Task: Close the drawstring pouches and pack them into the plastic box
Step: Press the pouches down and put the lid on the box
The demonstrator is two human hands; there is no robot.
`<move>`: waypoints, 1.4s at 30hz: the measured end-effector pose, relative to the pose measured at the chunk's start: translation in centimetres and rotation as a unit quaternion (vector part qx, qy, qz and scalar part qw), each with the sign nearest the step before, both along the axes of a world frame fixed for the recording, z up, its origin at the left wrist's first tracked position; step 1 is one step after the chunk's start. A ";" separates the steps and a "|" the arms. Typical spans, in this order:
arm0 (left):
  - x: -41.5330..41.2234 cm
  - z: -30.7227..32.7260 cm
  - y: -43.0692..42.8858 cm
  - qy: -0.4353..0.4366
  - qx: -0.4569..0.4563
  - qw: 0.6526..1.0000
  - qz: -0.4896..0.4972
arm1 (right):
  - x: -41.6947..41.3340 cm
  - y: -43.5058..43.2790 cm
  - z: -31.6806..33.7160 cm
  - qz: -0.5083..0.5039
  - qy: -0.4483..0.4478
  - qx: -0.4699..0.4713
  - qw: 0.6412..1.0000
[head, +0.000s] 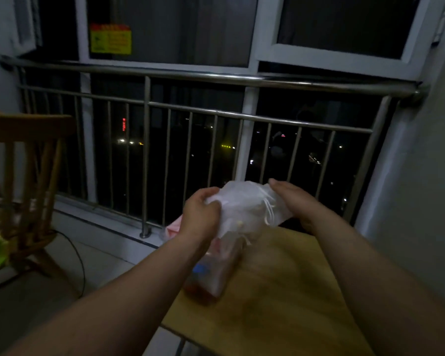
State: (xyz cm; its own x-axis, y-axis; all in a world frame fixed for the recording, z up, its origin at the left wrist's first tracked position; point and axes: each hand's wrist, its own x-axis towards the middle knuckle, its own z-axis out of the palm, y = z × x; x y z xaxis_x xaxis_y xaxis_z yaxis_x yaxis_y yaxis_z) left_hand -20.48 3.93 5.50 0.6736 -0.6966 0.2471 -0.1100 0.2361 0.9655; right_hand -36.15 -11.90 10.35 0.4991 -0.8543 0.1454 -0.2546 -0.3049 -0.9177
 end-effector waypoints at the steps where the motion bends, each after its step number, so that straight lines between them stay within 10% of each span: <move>1: 1.2 -0.1 -0.2 -0.009 0.010 1.000 0.018 | 2.3 -0.4 0.2 0.019 0.020 -0.024 0.999; 6: 5.0 -1.5 -0.6 -0.198 0.191 0.959 0.067 | 11.3 -2.5 -2.9 0.133 0.188 -0.140 0.963; 11: 6.5 -1.3 0.8 -0.592 0.319 0.715 0.193 | 14.9 -3.4 -5.8 0.218 0.280 -0.192 0.915; 16: 5.8 -2.9 -2.5 -0.552 0.421 0.719 -0.019 | 15.5 -4.5 -6.1 0.243 0.229 -0.143 0.932; 19: 6.6 -4.4 -3.2 -0.515 0.485 0.700 -0.099 | 14.7 -6.6 -6.4 0.146 0.399 -0.296 0.856; 26: 8.2 -4.0 -3.1 -0.551 0.447 0.695 -0.117 | 11.8 -8.8 -7.6 0.114 0.358 -0.129 0.917; 36: 8.8 -1.8 -4.0 -0.662 0.367 0.652 -0.040 | 1.4 -2.9 -6.8 -0.001 0.510 -0.183 0.840; 42: 3.9 -2.2 -2.5 -0.580 0.353 0.728 -0.099 | -3.4 2.0 -8.0 -0.038 0.535 -0.180 0.825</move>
